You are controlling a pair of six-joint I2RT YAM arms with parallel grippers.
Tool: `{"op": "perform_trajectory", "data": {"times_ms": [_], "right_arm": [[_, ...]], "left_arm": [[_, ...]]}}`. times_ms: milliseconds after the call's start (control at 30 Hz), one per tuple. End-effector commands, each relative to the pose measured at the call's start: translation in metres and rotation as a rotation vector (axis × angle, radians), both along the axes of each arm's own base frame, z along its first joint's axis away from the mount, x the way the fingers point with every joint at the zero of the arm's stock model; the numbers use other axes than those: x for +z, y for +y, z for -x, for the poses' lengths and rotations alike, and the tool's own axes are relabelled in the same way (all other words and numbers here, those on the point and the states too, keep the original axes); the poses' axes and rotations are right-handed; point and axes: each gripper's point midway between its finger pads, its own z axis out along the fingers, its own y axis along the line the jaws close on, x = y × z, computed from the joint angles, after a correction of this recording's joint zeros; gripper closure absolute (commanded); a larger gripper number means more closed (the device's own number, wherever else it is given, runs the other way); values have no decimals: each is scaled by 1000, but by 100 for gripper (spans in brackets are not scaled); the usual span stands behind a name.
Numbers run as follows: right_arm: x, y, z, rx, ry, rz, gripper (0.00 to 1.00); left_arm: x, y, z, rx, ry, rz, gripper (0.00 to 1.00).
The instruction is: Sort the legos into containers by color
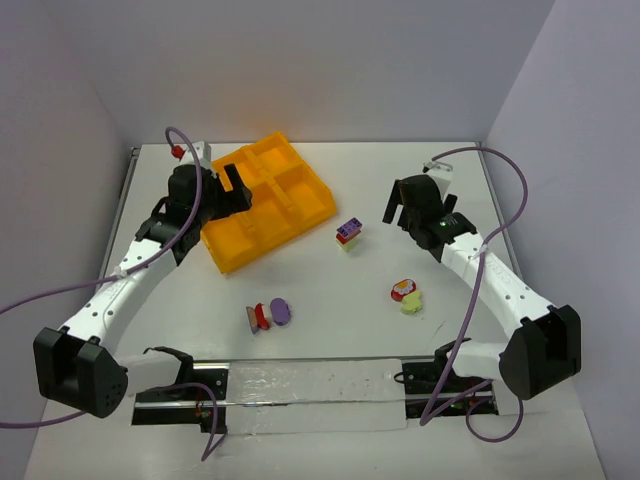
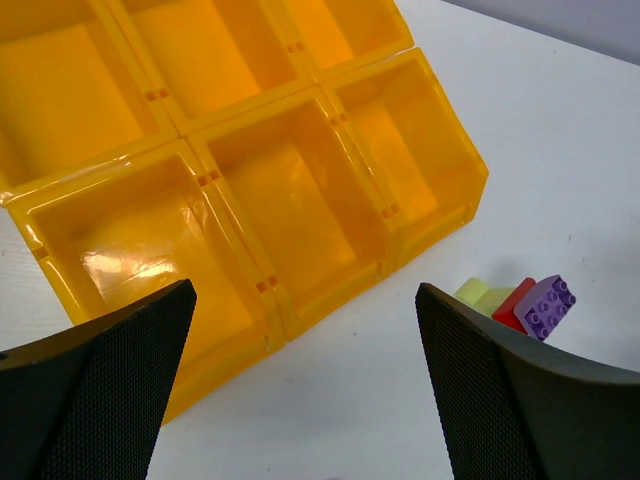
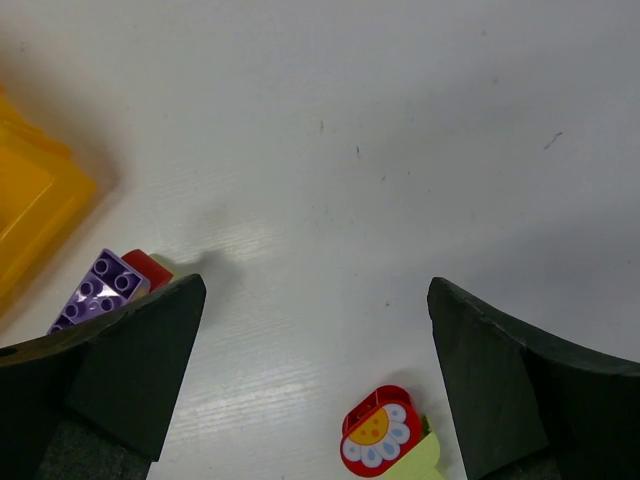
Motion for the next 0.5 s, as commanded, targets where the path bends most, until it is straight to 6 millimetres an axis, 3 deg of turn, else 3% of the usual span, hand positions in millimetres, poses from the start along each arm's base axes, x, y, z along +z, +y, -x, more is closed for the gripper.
{"op": "perform_trajectory", "data": {"times_ms": [0,200,300,367,467], "right_arm": [[25,4,-6,-4,-87,-18,0],[27,17,-2,87,-106,-55,0],[25,15,-1,71,-96,-51,0],[20,11,-1,50,-70,-33,0],[15,6,2,19,-51,-18,0]], "left_arm": [[21,-11,-8,-21,-54,13,1],[31,-36,-14,-93,-73,-31,1],[35,-55,-17,-147,-90,-77,1],[39,-91,-13,-256,-111,-120,3],[37,-130,-14,-357,-96,-185,3]]}}
